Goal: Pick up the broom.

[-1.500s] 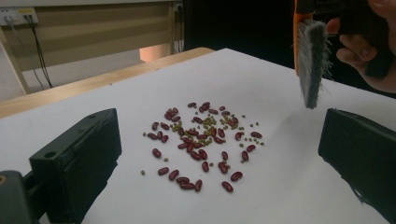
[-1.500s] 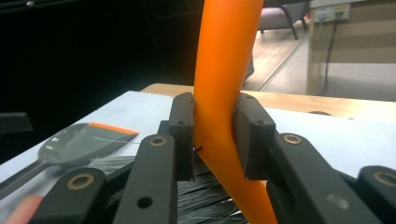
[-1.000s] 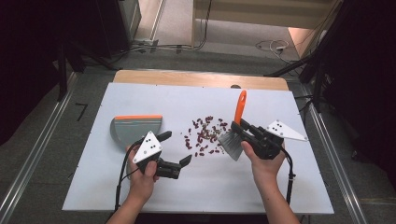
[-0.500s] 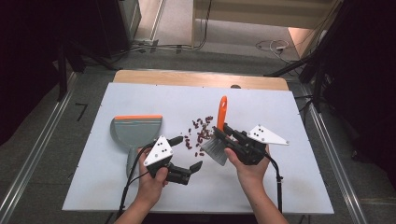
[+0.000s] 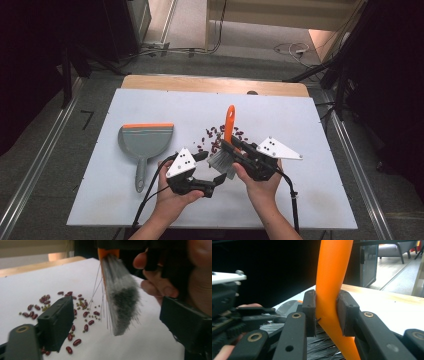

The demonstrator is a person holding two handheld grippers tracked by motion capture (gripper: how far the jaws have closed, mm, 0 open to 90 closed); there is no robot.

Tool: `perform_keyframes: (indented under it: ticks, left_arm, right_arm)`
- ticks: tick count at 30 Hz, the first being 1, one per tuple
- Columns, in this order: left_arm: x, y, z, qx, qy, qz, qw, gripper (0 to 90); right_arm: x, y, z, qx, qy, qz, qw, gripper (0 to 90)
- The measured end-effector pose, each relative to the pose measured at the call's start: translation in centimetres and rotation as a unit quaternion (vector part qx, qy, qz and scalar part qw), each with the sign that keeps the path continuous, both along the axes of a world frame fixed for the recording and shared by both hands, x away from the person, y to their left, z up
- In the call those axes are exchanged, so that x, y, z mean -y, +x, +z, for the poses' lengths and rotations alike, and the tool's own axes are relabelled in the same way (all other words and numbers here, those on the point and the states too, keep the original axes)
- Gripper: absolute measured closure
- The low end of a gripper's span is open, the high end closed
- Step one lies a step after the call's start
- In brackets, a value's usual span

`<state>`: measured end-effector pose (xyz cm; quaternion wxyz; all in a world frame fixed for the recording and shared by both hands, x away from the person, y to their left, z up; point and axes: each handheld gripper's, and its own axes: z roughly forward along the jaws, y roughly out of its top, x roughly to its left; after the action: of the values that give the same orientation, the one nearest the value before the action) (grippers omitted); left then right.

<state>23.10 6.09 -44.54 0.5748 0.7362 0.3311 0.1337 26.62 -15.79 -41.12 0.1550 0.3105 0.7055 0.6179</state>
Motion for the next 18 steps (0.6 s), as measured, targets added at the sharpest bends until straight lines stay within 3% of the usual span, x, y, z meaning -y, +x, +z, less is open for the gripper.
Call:
perform_keyframes:
  ticks: [4,7,15,18]
  left_arm:
    - [0.6,-0.1,-0.3,-0.001,0.017,0.012,0.9998,29.6]
    - [1.0,-0.2,-0.5,-0.006,0.026,0.018,0.9995,44.6]
    - [1.2,-0.2,-0.8,-0.021,0.016,0.011,0.9996,76.0]
    - [0.9,-0.1,-0.8,-0.026,0.014,0.008,0.9995,82.2]
  right_arm:
    - [-0.7,-0.4,0.0,0.001,0.001,0.008,1.0000,69.2]
    - [-0.9,-0.7,0.1,0.006,0.001,0.006,1.0000,69.2]
    - [-1.1,-1.3,0.5,0.009,0.009,-0.001,0.9999,69.1]
    - [-1.2,-1.4,0.5,0.013,0.007,-0.002,0.9999,69.1]
